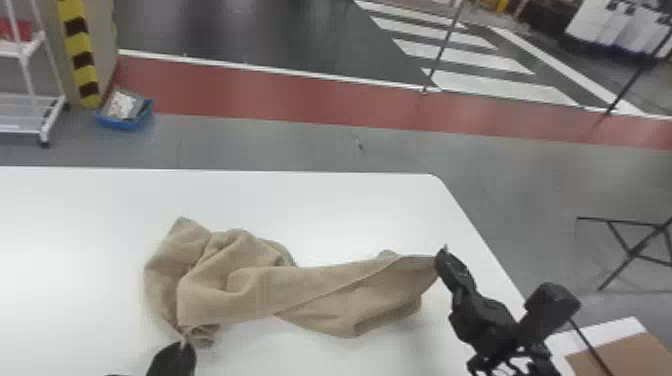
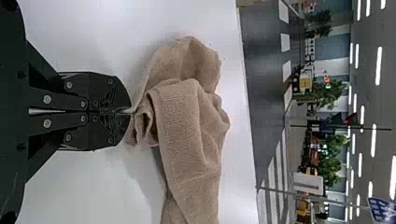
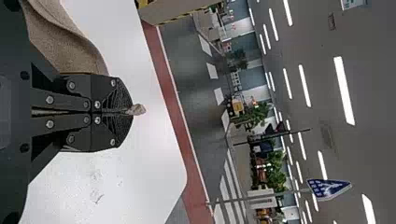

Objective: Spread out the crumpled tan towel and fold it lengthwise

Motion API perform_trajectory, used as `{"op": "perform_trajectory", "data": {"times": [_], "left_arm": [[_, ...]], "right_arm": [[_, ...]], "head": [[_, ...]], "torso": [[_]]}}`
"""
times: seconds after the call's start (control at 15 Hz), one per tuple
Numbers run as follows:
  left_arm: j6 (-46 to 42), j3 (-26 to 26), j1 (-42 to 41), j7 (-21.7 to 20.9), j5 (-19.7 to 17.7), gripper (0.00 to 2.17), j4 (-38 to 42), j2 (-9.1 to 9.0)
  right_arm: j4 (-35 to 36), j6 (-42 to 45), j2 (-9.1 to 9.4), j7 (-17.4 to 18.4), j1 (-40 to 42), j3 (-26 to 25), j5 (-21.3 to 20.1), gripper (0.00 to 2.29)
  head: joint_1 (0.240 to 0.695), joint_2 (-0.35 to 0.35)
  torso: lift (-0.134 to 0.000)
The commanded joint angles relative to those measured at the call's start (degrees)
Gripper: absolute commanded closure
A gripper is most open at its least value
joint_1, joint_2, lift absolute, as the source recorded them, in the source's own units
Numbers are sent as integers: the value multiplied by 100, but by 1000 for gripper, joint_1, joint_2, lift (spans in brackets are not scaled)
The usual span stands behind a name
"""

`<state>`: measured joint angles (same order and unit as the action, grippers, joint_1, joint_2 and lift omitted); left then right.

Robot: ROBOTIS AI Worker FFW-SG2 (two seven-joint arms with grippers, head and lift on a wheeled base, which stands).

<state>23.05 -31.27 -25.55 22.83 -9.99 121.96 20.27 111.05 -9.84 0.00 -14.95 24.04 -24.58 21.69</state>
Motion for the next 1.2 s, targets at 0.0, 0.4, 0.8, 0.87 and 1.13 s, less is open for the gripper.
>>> {"op": "perform_trajectory", "data": {"times": [0.0,0.4,0.8,0.87,1.13], "left_arm": [[12,341,-108,-6,32,1382,425,21],[574,1518,-319,3,-108,1382,1858,64],[1295,2186,-354,152,-319,1382,2649,56],[1506,2309,-354,170,-345,1379,2719,56],[1717,2714,226,134,-759,1382,2262,12]], "right_arm": [[22,-32,5,-227,-31,-152,37,1328],[488,-876,-316,-720,-365,-1005,458,1328],[312,-1403,-853,-772,-831,-1717,450,1328],[198,-1544,-967,-781,-946,-1849,458,1328],[-312,-1719,-1274,-755,-1455,-1664,63,1328]], "head": [[695,-350],[695,-350],[695,-350],[695,-350],[695,-350]], "torso": [[-124],[-124],[-124],[-124],[-124]]}}
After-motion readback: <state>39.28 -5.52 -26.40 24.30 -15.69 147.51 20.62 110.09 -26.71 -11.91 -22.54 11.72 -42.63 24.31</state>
